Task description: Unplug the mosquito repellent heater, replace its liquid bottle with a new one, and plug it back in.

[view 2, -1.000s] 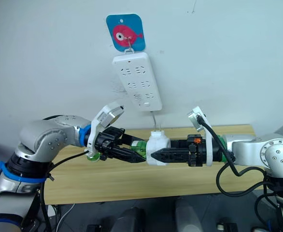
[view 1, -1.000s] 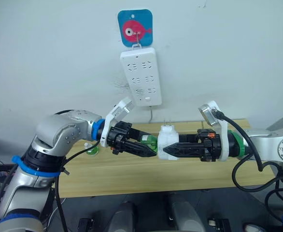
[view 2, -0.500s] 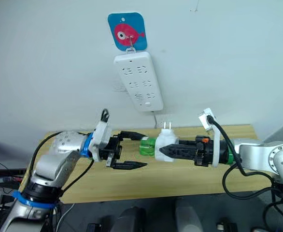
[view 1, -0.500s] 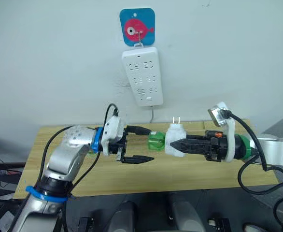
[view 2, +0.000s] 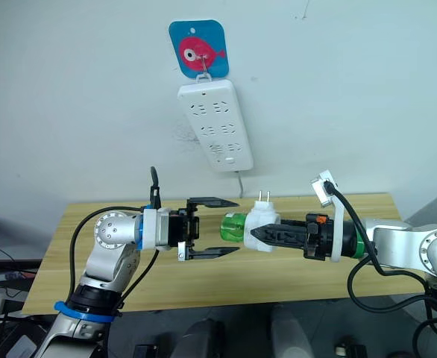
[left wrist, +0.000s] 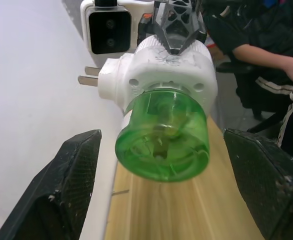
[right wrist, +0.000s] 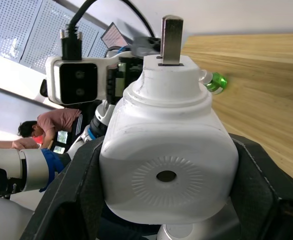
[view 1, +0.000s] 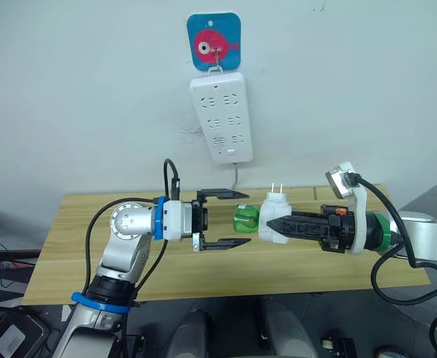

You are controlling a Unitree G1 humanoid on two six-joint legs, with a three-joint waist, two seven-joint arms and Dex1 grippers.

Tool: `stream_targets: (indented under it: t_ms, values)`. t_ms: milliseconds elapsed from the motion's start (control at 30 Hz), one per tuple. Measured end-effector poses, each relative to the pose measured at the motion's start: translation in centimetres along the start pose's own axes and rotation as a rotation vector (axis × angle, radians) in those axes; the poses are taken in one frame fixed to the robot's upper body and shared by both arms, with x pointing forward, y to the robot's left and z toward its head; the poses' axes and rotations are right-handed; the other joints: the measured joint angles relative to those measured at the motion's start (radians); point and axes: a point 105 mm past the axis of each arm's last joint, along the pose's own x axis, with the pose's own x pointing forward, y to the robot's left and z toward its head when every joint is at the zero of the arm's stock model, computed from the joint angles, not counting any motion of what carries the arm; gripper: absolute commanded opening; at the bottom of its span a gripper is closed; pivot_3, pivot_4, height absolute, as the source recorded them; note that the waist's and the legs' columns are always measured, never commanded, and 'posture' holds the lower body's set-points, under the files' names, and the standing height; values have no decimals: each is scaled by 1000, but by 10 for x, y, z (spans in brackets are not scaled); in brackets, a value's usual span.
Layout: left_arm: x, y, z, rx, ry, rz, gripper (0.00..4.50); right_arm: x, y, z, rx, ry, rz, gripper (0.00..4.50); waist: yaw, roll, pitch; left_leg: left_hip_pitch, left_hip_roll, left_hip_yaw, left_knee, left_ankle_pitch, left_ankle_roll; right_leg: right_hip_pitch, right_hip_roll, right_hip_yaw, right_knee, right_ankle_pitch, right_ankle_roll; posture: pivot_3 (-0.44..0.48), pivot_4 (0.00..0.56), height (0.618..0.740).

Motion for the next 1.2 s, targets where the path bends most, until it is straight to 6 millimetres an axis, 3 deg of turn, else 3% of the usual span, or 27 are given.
stream_targets:
  t_ms: [100,267,333,533,600,700,733,933,1200]
  values:
    - [3,1,1,2,-1,-23,2386,0,0,1,-2,-4,-1,2974,-1,0,0,0,0,0,0,0,0,0,0,0,0,0,0,-195,215,740]
    - [3,1,1,-33,8,-36,2339,0,0,1,-2,-4,-6,2974,-2,0,0,0,0,0,0,0,0,0,1,0,0,0,0,-195,215,740]
    - [2,-1,4,-134,52,-103,2339,1,1,-4,-3,12,-2,2974,-4,-1,1,0,0,-1,0,0,0,0,1,-1,1,0,0,-187,217,740]
    - [1,1,18,-888,272,-334,2339,2,11,-14,-84,85,28,2974,-6,-2,4,1,-1,-2,0,0,0,1,6,-4,3,-2,3,-173,217,740]
    - [1,3,22,-1031,284,-364,2338,2,14,-15,-101,95,47,2974,-8,-2,4,2,-1,0,0,0,1,1,6,-4,2,-1,2,-173,217,740]
    - [2,2,19,-1089,267,-362,2338,1,13,-15,-111,96,39,2974,-12,-2,5,1,0,0,0,0,1,-1,4,-2,2,-1,1,-173,217,740]
    - [2,2,19,-1078,261,-360,2338,1,13,-15,-112,93,37,2974,-12,-2,5,1,0,0,0,0,1,-1,3,-1,2,-1,1,-182,217,740]
    - [-5,3,7,-786,228,-266,4182,-4,5,-17,-71,79,-1,2974,-7,-2,5,2,1,0,-1,0,0,-1,0,1,2,-1,0,-186,216,740]
    - [-20,-7,-1,-210,78,-43,4193,-10,-5,-14,-9,35,-44,2974,4,-2,5,0,0,1,0,0,0,0,-1,1,-1,0,0,-184,212,740]
